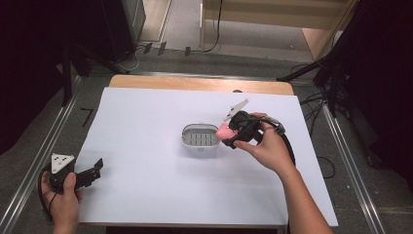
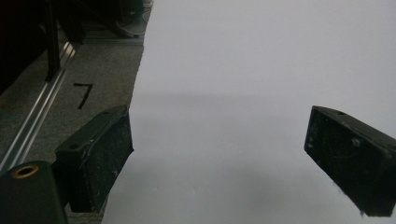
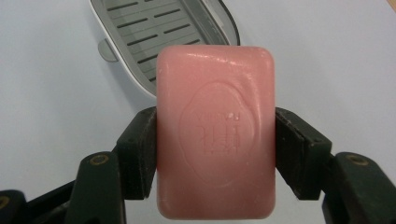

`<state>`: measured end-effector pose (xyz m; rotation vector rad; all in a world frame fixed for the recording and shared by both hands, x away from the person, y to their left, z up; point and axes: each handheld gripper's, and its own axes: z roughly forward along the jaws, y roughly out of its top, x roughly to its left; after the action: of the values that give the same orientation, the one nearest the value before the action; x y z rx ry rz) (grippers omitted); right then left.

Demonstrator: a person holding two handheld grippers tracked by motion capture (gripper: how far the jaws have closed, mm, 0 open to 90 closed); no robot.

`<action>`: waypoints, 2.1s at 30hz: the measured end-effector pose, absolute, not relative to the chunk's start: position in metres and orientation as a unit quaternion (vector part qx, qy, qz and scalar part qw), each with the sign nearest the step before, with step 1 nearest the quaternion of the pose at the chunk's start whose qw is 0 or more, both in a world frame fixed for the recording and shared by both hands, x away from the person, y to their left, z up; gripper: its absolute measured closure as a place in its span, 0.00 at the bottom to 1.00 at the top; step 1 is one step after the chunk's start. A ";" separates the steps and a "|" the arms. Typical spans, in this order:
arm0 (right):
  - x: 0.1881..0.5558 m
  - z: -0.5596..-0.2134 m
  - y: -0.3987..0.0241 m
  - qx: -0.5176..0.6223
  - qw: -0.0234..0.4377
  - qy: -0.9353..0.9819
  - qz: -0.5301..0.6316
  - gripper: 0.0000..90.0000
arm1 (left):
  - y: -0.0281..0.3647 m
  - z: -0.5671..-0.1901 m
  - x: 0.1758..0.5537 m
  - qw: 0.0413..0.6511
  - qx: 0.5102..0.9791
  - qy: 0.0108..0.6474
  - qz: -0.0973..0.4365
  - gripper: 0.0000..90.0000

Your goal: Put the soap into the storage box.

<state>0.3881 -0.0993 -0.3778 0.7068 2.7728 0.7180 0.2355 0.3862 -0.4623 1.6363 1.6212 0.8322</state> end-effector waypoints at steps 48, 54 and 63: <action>0.402 -0.384 -0.039 0.092 0.102 0.957 0.257 0.43 | 0.386 -0.462 0.236 0.340 0.629 0.623 0.318 0.09; 0.404 -0.385 -0.033 0.082 0.095 0.957 0.263 0.43 | 0.386 -0.462 0.236 0.340 0.629 0.623 0.318 0.09; 0.405 -0.390 -0.023 0.062 0.082 0.960 0.261 0.43 | 0.387 -0.462 0.236 0.340 0.629 0.623 0.318 0.09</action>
<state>0.4048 -0.0228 -0.3903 0.1859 2.8679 0.7792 0.2358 0.3866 -0.4623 1.6361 1.6222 0.8268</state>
